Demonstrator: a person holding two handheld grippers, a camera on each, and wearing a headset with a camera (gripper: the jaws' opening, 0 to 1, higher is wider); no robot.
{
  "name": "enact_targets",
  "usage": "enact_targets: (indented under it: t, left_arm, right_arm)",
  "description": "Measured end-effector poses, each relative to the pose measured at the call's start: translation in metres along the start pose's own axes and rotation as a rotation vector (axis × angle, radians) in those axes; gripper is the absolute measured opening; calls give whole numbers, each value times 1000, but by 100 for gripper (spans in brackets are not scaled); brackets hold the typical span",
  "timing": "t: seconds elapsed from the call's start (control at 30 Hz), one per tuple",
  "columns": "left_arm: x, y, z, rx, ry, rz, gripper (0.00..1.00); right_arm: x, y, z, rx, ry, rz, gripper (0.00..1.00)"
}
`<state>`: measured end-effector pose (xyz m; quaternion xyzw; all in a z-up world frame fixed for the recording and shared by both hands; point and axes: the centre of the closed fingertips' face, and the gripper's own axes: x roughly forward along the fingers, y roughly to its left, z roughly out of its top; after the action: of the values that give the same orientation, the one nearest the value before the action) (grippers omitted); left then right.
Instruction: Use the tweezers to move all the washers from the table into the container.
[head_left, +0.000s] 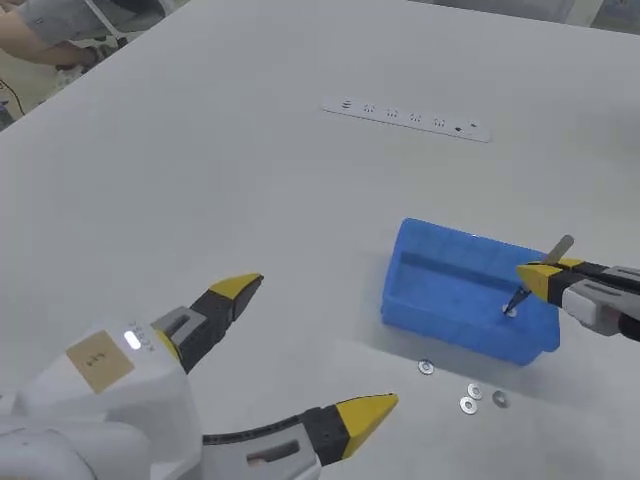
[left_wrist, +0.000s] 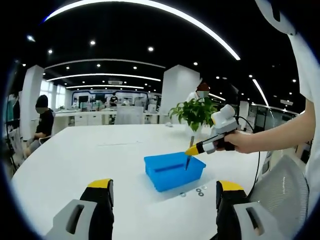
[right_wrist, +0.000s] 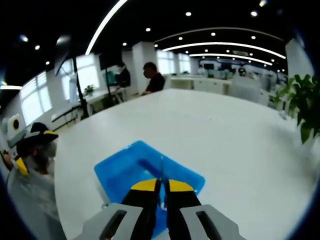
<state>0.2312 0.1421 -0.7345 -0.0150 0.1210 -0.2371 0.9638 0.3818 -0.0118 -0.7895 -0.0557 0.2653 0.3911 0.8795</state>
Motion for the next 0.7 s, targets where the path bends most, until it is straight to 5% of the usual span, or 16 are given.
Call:
enact_targets:
  t: [0.47,0.7]
  left_arm:
    - [-1,-3,-2,6,9,-18,85]
    - [-2,-1,-4,0,17,-12,84]
  right_arm:
    - [-7,5,2,-35,-8,-13,3]
    - [-36,32,32,-23,-111,32,2]
